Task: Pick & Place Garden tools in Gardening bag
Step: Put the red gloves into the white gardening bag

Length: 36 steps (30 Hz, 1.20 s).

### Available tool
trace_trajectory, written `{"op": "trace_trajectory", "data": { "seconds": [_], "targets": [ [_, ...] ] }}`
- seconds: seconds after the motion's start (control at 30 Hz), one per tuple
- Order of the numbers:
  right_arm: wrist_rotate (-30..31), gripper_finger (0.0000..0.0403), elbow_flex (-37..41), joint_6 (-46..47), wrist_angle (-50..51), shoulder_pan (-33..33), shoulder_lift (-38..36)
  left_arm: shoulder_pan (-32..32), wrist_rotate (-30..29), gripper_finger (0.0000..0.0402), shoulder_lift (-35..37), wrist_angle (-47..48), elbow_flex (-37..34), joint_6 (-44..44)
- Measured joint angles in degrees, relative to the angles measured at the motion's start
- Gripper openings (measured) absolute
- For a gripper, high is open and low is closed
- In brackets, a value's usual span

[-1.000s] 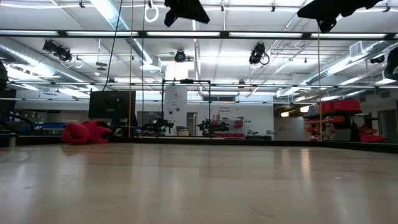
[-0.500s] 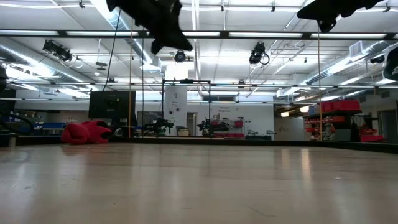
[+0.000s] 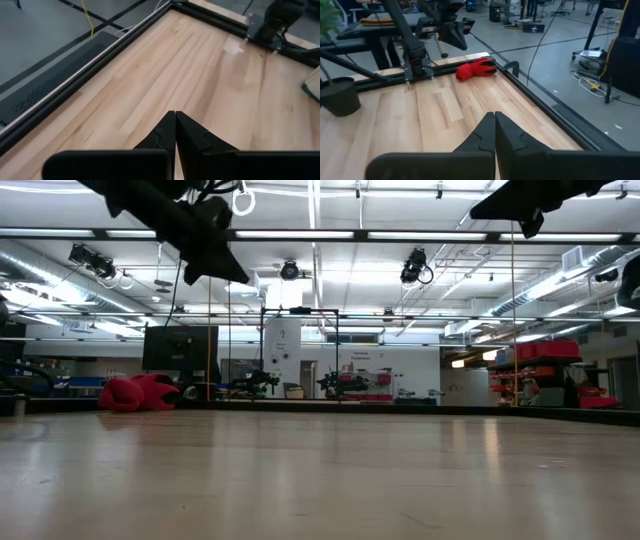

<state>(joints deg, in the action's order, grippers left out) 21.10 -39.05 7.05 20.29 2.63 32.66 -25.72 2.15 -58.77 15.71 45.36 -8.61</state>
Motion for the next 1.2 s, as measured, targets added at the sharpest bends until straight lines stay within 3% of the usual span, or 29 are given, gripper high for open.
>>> {"op": "trace_trajectory", "data": {
  "seconds": [0.4, 0.77, 1.2],
  "targets": [
    [0.9, 0.0000, 0.0, 1.3, 0.0, -0.1, 1.1, -8.6, 0.2, 0.0016, 7.1, 5.9, -3.6, -2.3],
    [0.8, 0.0000, 0.0, 0.0, 0.0, -0.1, 1.4, -14.9, -12.8, 0.0016, 7.1, 13.6, -3.6, -9.6],
    [0.3, 0.0000, 0.0, -0.1, 0.8, -0.1, 1.4, -16.9, -16.0, 0.0025, 7.0, 17.0, -3.6, -13.3]
  ]
}}
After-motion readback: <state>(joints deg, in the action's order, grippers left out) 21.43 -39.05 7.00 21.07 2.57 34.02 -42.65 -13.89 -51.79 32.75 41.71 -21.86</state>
